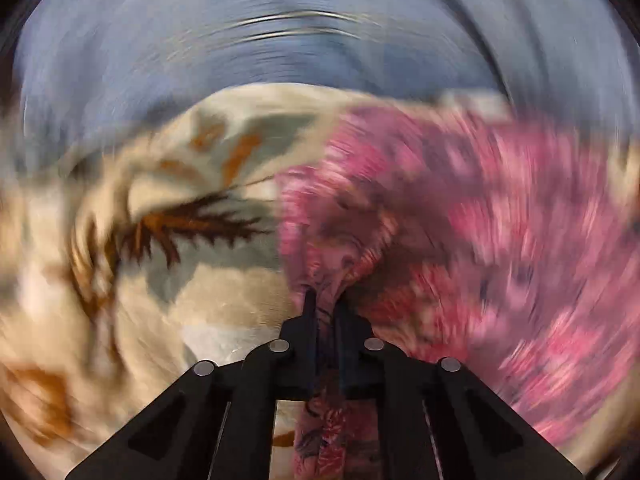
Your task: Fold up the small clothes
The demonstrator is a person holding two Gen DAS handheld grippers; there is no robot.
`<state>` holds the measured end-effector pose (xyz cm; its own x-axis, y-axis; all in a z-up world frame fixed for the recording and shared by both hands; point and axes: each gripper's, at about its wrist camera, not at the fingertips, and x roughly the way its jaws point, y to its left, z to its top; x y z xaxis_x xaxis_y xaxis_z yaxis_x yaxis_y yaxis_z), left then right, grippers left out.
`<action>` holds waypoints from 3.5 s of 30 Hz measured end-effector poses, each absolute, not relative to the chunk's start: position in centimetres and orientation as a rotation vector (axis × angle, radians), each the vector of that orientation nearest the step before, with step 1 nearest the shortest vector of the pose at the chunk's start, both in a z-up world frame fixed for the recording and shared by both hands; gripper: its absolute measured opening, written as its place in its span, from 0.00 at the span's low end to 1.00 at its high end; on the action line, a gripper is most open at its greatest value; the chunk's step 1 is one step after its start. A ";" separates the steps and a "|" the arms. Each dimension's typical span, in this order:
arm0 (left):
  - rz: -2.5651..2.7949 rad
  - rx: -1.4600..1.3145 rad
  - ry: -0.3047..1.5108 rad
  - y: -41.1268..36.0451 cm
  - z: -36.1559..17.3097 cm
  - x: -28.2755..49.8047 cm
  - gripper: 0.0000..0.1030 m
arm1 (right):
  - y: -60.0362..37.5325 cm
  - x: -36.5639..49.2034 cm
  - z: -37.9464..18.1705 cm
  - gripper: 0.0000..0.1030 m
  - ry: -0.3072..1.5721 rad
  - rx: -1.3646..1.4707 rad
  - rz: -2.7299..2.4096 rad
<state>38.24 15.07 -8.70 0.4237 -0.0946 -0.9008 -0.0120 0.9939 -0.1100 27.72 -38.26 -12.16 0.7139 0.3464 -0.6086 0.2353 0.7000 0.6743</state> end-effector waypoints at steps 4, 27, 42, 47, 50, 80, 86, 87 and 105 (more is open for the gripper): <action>-0.079 -0.356 1.176 18.6 -10.1 38.1 0.06 | -38.6 26.9 -11.9 0.54 0.798 0.792 0.062; -0.026 -0.804 1.186 22.7 -14.3 40.9 0.06 | -38.8 31.0 -9.6 0.04 0.782 0.546 -0.032; -0.149 -0.701 1.054 23.4 -8.6 25.2 0.64 | -39.6 16.9 -8.9 0.50 0.747 0.716 -0.002; -0.174 -0.679 1.132 21.4 -11.6 25.1 0.49 | -38.2 14.9 -11.6 0.51 0.801 0.741 0.007; -0.135 -0.640 1.134 20.8 -11.1 26.2 0.07 | -36.4 15.9 -12.4 0.20 0.817 0.674 0.033; -0.120 -0.453 1.094 18.9 -6.0 31.8 0.56 | -39.0 23.2 -7.9 0.40 0.757 0.726 -0.020; -0.076 -0.566 1.108 20.9 -8.8 37.9 0.57 | -39.2 30.9 -10.8 0.40 0.851 0.659 -0.108; -0.079 -0.571 1.123 20.7 -9.8 38.8 0.57 | -39.4 31.8 -11.3 0.41 0.865 0.656 -0.125; 0.066 -0.602 1.073 19.6 -15.0 44.1 0.05 | -39.6 34.5 -12.1 0.06 0.790 0.544 -0.148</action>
<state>44.06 19.56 -15.00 0.4918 -0.2336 -0.8388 -0.3346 0.8387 -0.4297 34.55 -39.60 -12.12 0.7016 0.0722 -0.7089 0.3246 0.8533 0.4081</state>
